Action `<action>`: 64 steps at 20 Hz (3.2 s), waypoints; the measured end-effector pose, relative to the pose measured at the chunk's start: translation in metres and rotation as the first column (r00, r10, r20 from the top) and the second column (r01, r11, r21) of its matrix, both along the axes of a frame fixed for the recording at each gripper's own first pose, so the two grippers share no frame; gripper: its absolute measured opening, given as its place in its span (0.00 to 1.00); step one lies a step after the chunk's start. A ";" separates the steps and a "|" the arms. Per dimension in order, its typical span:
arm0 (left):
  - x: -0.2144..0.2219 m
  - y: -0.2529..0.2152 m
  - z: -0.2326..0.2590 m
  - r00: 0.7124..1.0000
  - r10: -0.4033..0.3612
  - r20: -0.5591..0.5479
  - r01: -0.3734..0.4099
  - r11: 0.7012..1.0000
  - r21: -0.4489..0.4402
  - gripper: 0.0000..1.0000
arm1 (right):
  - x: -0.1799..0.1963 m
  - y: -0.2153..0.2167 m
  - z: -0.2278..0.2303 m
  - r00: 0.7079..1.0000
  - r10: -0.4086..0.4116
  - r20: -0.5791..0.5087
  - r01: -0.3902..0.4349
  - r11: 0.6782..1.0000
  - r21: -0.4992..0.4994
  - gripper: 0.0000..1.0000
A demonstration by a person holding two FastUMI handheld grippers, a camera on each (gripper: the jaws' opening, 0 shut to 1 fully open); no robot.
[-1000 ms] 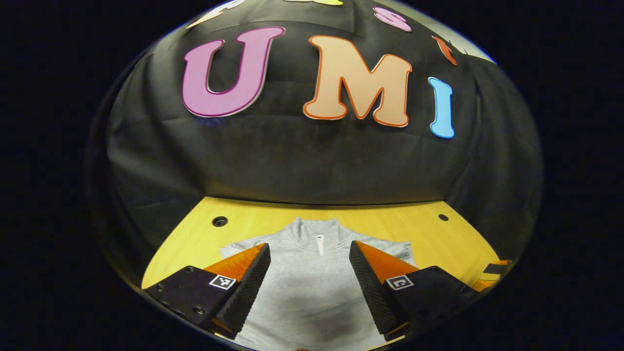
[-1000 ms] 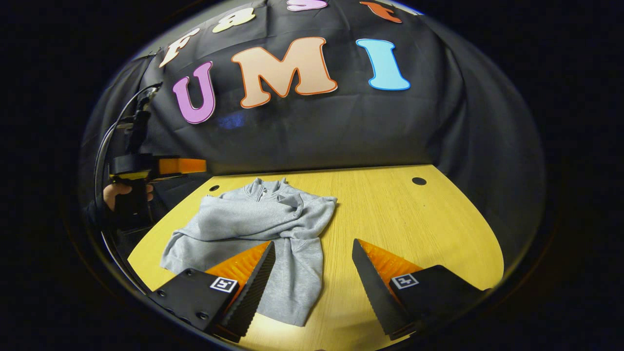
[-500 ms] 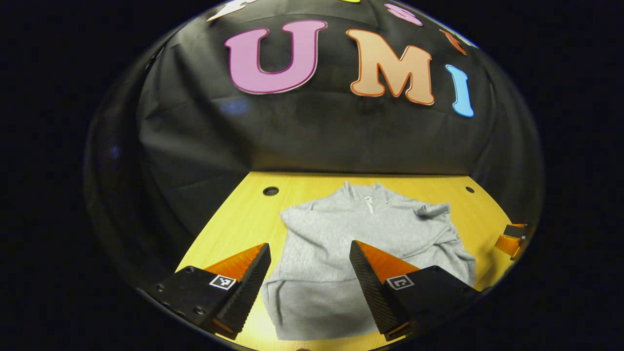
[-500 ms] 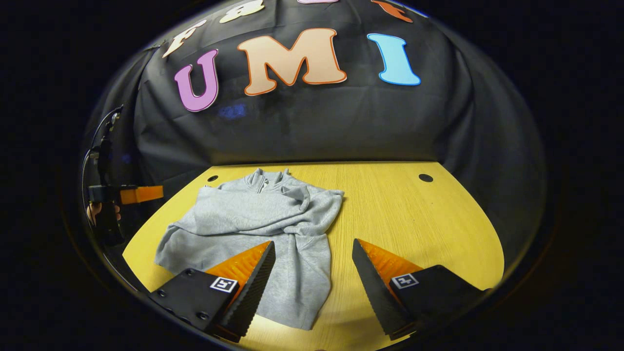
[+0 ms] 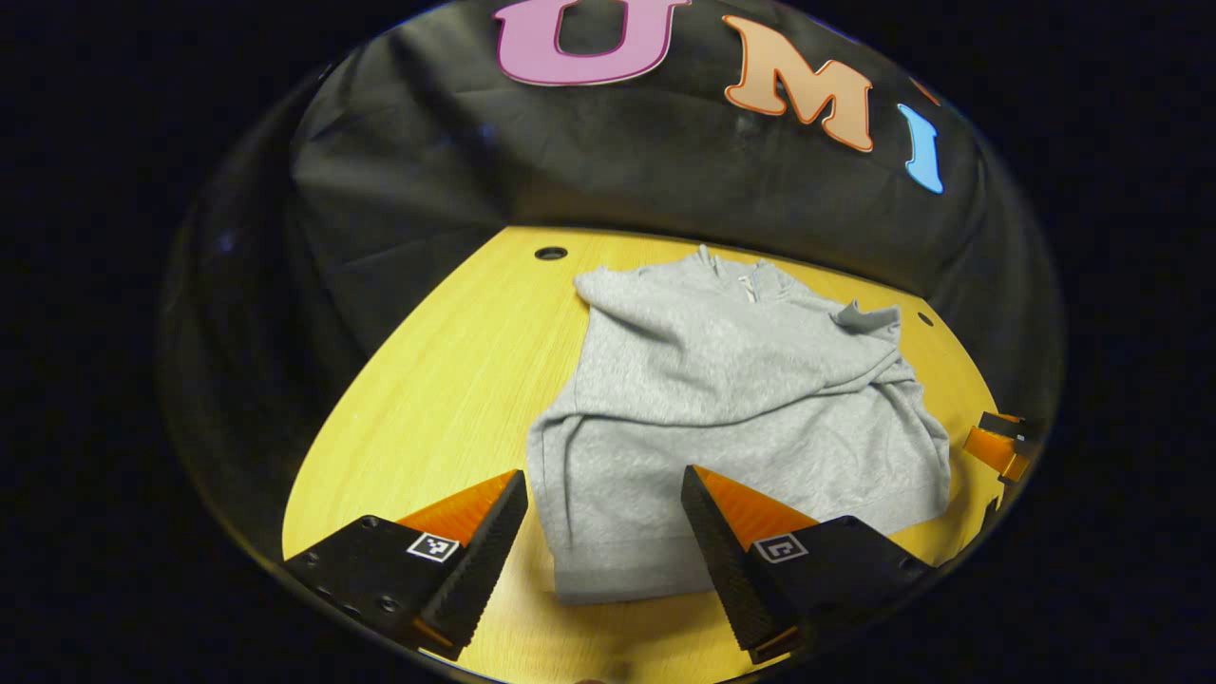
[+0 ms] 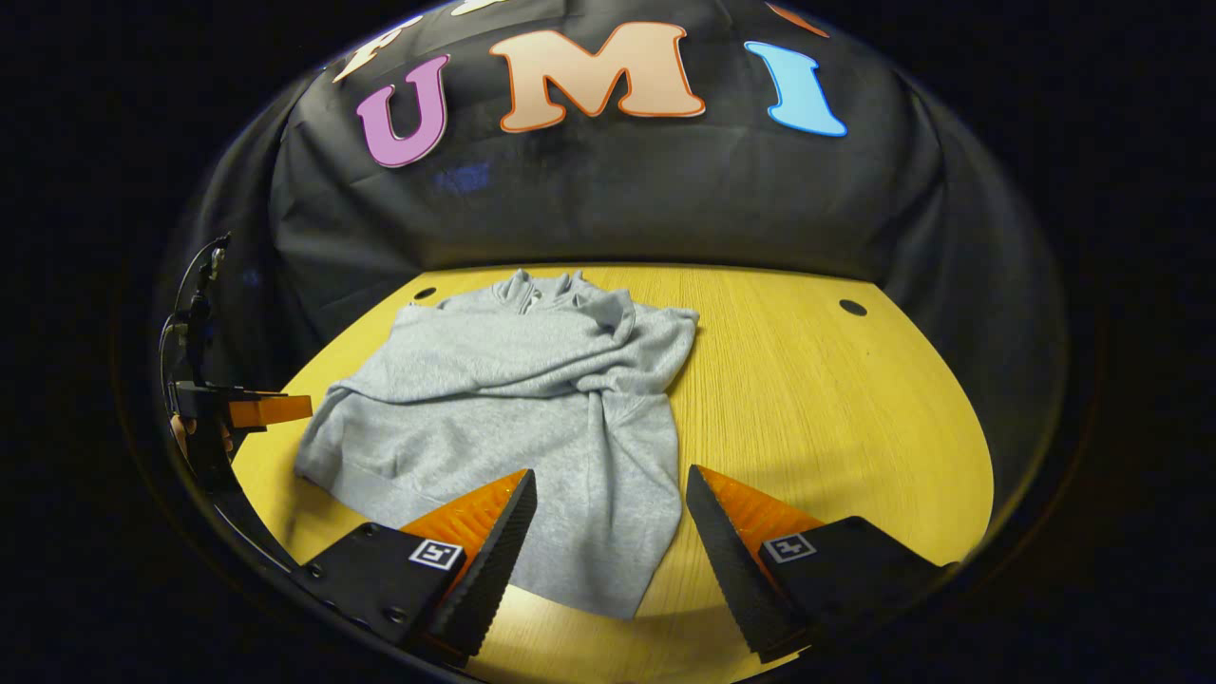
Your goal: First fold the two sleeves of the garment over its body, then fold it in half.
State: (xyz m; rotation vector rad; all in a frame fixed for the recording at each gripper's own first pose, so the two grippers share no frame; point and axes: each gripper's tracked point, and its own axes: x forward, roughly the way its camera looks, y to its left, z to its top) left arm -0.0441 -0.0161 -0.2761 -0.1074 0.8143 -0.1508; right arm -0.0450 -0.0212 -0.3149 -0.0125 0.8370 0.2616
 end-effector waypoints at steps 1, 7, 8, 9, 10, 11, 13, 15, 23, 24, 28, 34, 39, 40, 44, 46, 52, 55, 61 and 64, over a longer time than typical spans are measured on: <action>-0.005 0.000 -0.008 1.000 0.004 -0.018 -0.004 1.000 -0.015 0.96 | -0.004 -0.001 -0.007 1.000 0.002 -0.016 -0.002 1.000 -0.015 0.98; -0.022 0.006 -0.041 0.994 0.029 -0.107 -0.032 0.999 -0.027 0.96 | -0.025 -0.004 -0.041 0.994 -0.005 -0.107 -0.001 0.998 -0.056 0.95; -0.020 0.007 -0.042 0.996 0.016 -0.093 -0.018 1.000 -0.020 0.96 | -0.027 -0.004 -0.044 0.993 -0.005 -0.120 -0.003 0.998 -0.060 0.99; -0.020 0.005 -0.044 0.995 0.005 -0.096 -0.007 1.000 -0.011 0.96 | -0.030 -0.005 -0.048 0.991 -0.004 -0.137 -0.005 0.998 -0.068 0.98; -0.022 0.005 -0.045 0.995 -0.007 -0.096 0.007 1.000 0.007 0.95 | -0.032 -0.006 -0.051 0.989 -0.005 -0.149 -0.007 0.997 -0.074 0.98; -0.022 0.006 -0.046 0.996 -0.018 -0.090 0.020 1.000 0.023 0.95 | -0.035 -0.007 -0.056 0.986 -0.006 -0.167 -0.007 0.997 -0.078 0.98; -0.022 0.005 -0.045 0.998 -0.010 -0.068 0.012 1.000 0.028 0.95 | -0.039 -0.007 -0.060 0.982 0.005 -0.187 -0.023 0.996 -0.090 0.95; -0.022 0.003 -0.045 1.000 -0.007 -0.030 0.008 1.000 0.028 0.94 | -0.040 -0.002 -0.062 0.983 0.048 -0.180 -0.064 0.994 -0.089 0.98; -0.017 -0.019 -0.043 0.996 -0.085 -0.027 0.085 0.996 0.002 0.50 | -0.042 0.016 -0.065 0.954 0.080 -0.289 -0.086 0.996 -0.009 0.37; -0.016 -0.021 -0.044 0.996 -0.089 -0.031 0.089 0.996 -0.001 0.41 | -0.042 0.015 -0.060 0.953 0.070 -0.294 -0.073 0.997 0.000 0.28; -0.013 -0.032 -0.044 0.996 -0.087 -0.024 0.086 0.995 -0.055 0.12 | -0.041 0.019 -0.064 0.939 0.057 -0.340 -0.044 0.998 0.046 0.08; -0.014 -0.032 -0.042 0.992 -0.093 -0.091 0.087 0.993 -0.074 0.00 | -0.042 0.023 -0.063 0.914 0.014 -0.406 0.027 0.995 0.096 0.05; -0.019 -0.032 -0.042 0.983 -0.113 -0.142 0.098 0.990 -0.105 0.00 | -0.044 0.027 -0.062 0.905 0.037 -0.423 0.014 0.993 0.117 0.05; -0.017 -0.032 -0.042 0.983 -0.105 -0.150 0.089 0.990 -0.109 0.00 | -0.044 0.028 -0.062 0.903 0.044 -0.426 0.009 0.993 0.121 0.05; -0.016 -0.035 -0.039 0.975 -0.111 -0.192 0.088 0.989 -0.121 0.00 | -0.038 0.035 -0.053 0.896 0.062 -0.441 0.011 0.987 0.160 0.05; -0.016 -0.034 -0.031 0.975 -0.109 -0.192 0.084 0.987 -0.134 0.00 | -0.032 0.038 -0.041 0.900 0.057 -0.433 0.033 0.980 0.198 0.05; 0.012 -0.041 0.013 0.987 -0.095 -0.131 0.066 0.975 -0.210 0.00 | 0.003 0.044 0.007 0.914 0.021 -0.405 0.126 0.935 0.331 0.04; 0.026 -0.048 0.029 0.990 -0.089 -0.109 0.060 0.968 -0.244 0.00 | 0.027 0.052 0.025 0.928 0.014 -0.373 0.137 0.916 0.376 0.04; 0.053 -0.043 0.047 0.995 -0.073 -0.074 0.051 0.961 -0.272 0.00 | 0.063 0.056 0.047 0.937 -0.011 -0.350 0.176 0.880 0.441 0.04; 0.070 -0.038 0.058 0.997 -0.046 -0.065 0.024 0.952 -0.306 0.00 | 0.084 0.055 0.054 0.936 -0.044 -0.350 0.218 0.851 0.477 0.04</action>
